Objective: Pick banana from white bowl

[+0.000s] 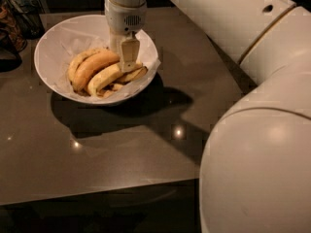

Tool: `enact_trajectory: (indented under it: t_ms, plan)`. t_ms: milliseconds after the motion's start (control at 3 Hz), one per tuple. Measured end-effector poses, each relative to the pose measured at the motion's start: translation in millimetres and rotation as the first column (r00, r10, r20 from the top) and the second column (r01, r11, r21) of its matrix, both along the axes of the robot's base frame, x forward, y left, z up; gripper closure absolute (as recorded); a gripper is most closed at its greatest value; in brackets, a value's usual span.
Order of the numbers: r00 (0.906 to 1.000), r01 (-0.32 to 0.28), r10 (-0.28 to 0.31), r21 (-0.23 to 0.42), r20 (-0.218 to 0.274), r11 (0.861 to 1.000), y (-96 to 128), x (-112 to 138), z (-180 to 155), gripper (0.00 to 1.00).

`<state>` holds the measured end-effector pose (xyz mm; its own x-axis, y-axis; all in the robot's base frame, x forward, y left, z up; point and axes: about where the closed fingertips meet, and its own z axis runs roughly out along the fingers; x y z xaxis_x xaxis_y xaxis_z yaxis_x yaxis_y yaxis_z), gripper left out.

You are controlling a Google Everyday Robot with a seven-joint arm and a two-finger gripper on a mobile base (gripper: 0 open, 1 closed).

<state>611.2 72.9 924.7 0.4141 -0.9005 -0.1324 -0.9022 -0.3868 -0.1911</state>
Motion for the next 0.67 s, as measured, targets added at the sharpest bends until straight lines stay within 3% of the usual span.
enact_trajectory:
  t_ms: [667]
  plan:
    - [0.9995,-0.001,0.001,0.003,-0.033,1.000,5.0,0.8,-12.4,0.47]
